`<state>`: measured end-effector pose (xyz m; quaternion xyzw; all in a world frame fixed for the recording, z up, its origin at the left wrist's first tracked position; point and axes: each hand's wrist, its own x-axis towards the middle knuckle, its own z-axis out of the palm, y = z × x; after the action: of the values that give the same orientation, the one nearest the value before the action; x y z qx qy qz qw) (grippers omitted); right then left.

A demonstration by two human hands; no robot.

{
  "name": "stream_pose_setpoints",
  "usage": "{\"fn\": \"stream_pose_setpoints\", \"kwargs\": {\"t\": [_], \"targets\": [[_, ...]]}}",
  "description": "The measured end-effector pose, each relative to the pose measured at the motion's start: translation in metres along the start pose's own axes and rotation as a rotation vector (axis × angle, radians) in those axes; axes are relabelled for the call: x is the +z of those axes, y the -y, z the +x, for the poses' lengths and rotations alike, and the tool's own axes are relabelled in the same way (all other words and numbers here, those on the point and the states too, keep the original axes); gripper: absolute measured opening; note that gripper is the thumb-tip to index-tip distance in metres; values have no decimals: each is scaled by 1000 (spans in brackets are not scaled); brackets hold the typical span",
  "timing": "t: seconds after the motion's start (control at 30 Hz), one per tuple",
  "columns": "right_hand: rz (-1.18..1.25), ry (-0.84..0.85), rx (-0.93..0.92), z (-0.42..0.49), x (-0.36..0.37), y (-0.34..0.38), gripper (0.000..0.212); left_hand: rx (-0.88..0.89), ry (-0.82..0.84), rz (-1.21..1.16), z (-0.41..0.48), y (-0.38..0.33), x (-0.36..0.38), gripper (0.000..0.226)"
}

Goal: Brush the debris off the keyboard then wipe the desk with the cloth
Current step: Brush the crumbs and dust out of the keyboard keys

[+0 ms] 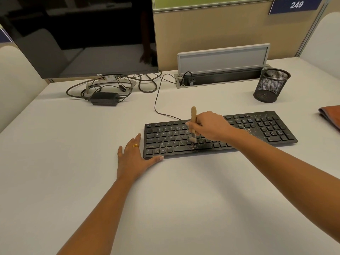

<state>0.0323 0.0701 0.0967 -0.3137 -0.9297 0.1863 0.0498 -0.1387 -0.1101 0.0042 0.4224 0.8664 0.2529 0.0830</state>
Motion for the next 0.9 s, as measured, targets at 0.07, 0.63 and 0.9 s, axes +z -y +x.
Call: {"fn": "stream_pose_setpoints", "kwargs": {"t": [0.07,0.63,0.9], "targets": [[-81,18,-1,-1,-3,1,38,-1,-2,-1,0,0,0,123],[117,-89,72,1,-3,-15,44,-1,-14,-3,0,0,1,116],[146,-179,47,-8,5,-17,49,4,-3,-7,0,0,0,121]]}}
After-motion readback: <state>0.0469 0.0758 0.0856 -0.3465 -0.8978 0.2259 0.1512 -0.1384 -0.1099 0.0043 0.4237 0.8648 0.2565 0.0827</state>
